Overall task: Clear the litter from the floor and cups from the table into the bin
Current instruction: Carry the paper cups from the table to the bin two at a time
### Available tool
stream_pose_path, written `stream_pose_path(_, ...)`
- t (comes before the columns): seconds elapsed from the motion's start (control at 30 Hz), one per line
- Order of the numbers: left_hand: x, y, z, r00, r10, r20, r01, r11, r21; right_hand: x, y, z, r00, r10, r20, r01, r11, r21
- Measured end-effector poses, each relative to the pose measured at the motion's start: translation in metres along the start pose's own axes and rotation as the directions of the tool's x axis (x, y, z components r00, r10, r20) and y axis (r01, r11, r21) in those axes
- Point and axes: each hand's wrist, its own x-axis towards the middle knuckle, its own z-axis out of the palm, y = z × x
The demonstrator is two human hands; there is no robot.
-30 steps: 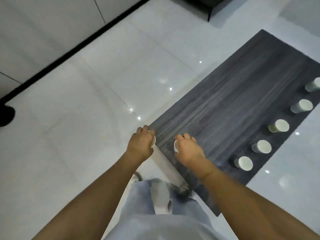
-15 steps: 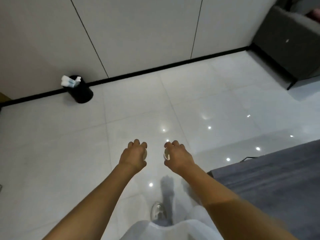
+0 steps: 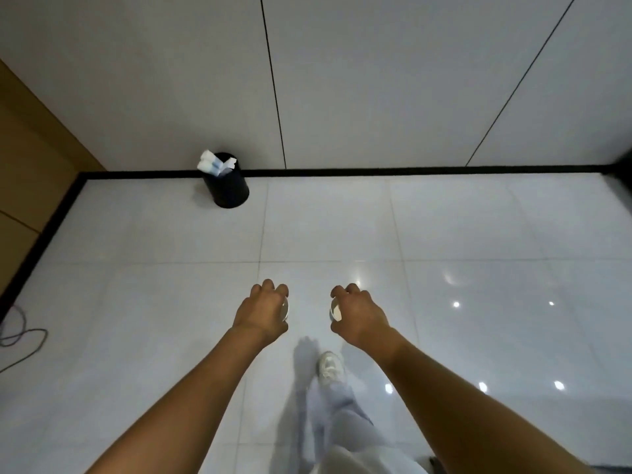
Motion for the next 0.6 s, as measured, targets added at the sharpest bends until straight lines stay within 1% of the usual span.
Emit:
stream_pose_path(0.13,0.07,-0.021,-0.044,0.997,-0.071,0.002,0.071,0.997,-0.02,0.09,-0.013,-0.039,0.999,-0.045,0.009,0.044,0.999,0.011)
stream_pose_path(0.33,0.147,-0.059,-0.094,0.99,-0.139,-0.011,0.138,0.986,-0.089,0.194,-0.051,-0.084,0.994,-0.109,0.016,0.109,0.994,-0.017)
stream_pose_path(0.47,0.197,-0.102,-0.121,0.982,-0.189,-0.009,0.187,0.976,-0.114,0.265,-0.088,-0.099,0.988,-0.138,0.074,0.143,0.988,-0.053)
stream_pose_path(0.6,0.251,-0.153,-0.152,0.978,-0.206,-0.016,0.201,0.968,-0.152,0.338,-0.133,-0.107,0.984,-0.15,0.093,0.157,0.984,-0.079)
